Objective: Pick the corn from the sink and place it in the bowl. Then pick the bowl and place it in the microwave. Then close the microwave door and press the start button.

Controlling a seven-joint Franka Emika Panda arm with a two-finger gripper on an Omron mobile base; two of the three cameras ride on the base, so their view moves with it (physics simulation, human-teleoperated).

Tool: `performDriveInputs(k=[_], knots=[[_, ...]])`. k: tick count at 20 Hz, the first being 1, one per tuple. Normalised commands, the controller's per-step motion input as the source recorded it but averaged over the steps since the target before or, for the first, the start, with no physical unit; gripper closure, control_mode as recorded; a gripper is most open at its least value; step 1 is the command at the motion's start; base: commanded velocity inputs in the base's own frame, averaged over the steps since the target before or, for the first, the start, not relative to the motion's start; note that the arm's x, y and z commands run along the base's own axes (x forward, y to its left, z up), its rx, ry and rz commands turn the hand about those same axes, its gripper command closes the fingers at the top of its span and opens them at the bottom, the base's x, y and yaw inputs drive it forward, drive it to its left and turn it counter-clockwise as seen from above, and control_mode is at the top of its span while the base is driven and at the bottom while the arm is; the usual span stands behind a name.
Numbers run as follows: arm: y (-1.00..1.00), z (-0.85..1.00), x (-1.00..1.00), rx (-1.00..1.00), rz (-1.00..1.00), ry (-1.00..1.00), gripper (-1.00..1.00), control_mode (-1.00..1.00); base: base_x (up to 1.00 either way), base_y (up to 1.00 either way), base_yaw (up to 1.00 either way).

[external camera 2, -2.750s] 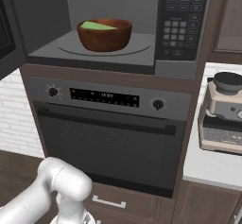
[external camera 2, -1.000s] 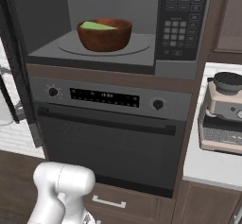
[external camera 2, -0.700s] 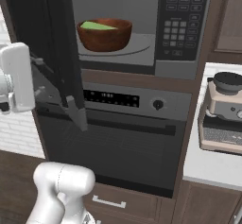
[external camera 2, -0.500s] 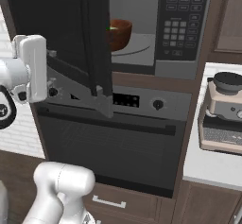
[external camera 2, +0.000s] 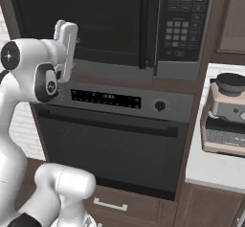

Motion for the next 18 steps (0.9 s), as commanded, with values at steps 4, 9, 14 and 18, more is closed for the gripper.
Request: performDriveInputs(k=[4, 9, 14, 18], knots=[[-0.04, 0.00, 1.00, 0.09, 0.21, 0.09, -1.00, -1.00, 0.00, 0.00, 0.00], [-0.01, 0.00, 0.82, 0.08, 0.20, 0.06, -1.00, -1.00, 0.00, 0.00, 0.00], [-0.05, -0.01, -0.33, 0.00, 0.17, -0.04, -1.00, -1.00, 0.00, 0.00, 0.00], [-0.28, -0.01, -0.96, 0.00, 0.11, -0.12, -1.00, -1.00, 0.00, 0.00, 0.00]])
